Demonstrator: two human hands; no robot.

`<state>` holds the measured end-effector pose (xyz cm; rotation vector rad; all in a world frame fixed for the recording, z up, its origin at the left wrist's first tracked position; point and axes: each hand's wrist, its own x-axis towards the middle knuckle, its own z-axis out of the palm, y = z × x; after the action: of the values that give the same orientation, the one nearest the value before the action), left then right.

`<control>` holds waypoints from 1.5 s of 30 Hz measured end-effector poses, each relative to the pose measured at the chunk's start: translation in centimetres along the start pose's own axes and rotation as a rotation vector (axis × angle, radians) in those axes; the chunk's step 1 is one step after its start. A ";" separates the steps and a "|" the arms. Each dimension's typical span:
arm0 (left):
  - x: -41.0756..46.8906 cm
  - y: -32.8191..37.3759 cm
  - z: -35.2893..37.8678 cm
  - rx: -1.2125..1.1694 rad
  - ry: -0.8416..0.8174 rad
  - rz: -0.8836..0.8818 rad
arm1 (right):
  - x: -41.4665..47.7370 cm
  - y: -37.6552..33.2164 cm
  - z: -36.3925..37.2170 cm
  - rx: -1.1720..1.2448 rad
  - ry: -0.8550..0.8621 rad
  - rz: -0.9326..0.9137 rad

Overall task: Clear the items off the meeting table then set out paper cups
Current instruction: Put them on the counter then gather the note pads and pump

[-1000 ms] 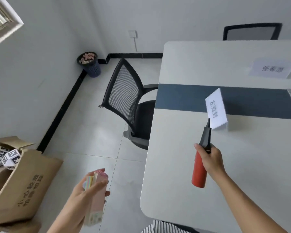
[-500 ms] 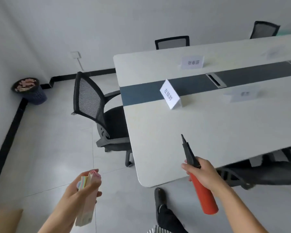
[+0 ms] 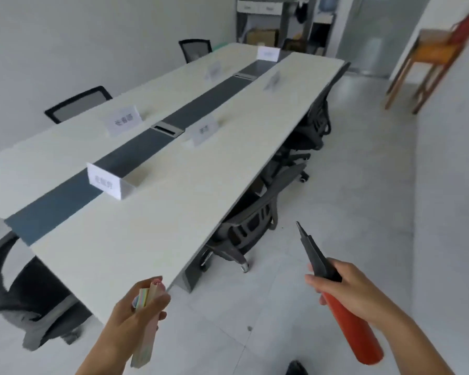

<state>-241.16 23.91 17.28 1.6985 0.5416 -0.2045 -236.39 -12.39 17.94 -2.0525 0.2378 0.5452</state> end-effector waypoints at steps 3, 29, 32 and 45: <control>2.8 3.1 6.3 0.017 -0.076 0.032 | -1.0 3.9 -5.3 0.060 0.104 0.065; 28.5 31.8 57.1 0.081 -0.524 0.145 | 21.5 13.0 -51.5 0.235 0.494 0.248; 33.2 37.3 62.8 0.067 -0.558 0.198 | 26.0 11.4 -57.3 0.253 0.559 0.204; 51.4 50.0 92.0 0.116 -0.611 0.248 | 45.6 16.8 -82.5 0.352 0.647 0.192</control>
<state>-158.36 -58.15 20.55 1.6875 -0.1359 -0.5575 -179.28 -89.21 19.63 -1.8074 0.8554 -0.0705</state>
